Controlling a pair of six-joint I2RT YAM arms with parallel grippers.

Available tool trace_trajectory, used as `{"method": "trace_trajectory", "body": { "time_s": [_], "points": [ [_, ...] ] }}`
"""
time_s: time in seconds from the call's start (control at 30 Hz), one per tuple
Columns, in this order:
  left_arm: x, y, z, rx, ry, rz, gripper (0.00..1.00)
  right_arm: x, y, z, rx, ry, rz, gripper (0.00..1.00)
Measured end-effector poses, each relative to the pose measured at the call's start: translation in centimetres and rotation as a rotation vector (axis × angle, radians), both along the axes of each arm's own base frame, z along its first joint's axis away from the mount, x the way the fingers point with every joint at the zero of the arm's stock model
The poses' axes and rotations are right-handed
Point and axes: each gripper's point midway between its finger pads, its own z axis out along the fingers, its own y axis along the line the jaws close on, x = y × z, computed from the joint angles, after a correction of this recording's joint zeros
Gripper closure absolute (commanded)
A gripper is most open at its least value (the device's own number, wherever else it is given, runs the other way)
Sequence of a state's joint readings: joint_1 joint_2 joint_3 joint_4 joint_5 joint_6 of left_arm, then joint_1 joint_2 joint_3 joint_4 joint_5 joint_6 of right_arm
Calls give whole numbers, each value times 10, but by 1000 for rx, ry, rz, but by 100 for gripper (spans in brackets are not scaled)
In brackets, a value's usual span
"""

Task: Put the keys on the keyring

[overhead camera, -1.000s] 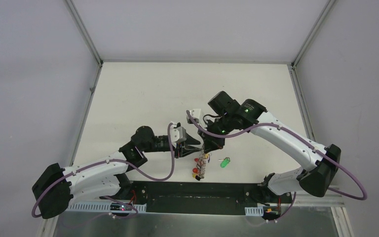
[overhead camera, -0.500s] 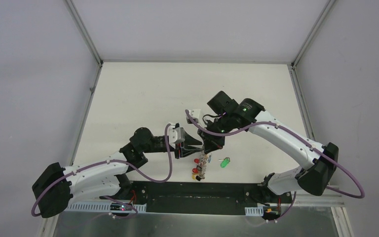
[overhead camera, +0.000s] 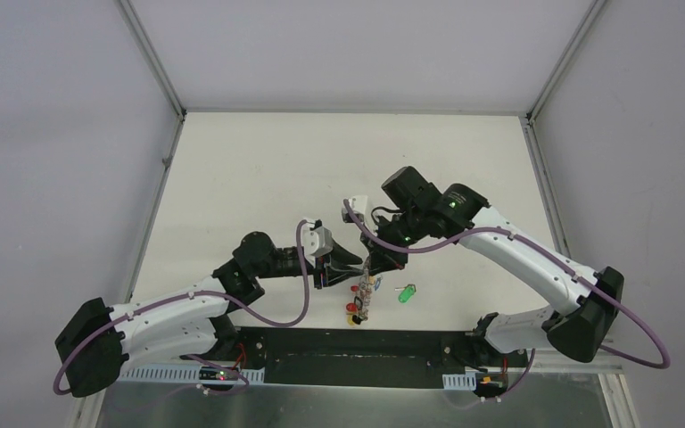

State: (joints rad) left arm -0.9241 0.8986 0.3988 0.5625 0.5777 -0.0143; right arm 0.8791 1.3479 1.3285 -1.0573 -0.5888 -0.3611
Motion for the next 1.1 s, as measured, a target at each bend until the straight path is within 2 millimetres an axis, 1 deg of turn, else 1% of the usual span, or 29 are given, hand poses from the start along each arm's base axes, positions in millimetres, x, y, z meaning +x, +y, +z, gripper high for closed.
{"method": "trace_trajectory", "body": {
  "time_s": [0.13,0.23,0.33,0.7,0.93,1.1],
  "points": [
    [5,-3,-9,12,51,21,77,-1,-1,4,27,-22,0,100],
    [6,-5,-9,4,68,20,82,0,-2,6,37,-35,-1,100],
    [7,-7,-12,6,83,17,85,1,-3,4,33,-37,-6,100],
    [5,-9,-15,13,100,0,82,1,-3,1,31,-34,-6,100],
    [3,-11,-18,19,102,-16,88,1,-3,0,32,-34,-6,100],
    [-1,-13,-18,22,101,-37,82,1,-3,-1,31,-32,-5,100]
  ]
}}
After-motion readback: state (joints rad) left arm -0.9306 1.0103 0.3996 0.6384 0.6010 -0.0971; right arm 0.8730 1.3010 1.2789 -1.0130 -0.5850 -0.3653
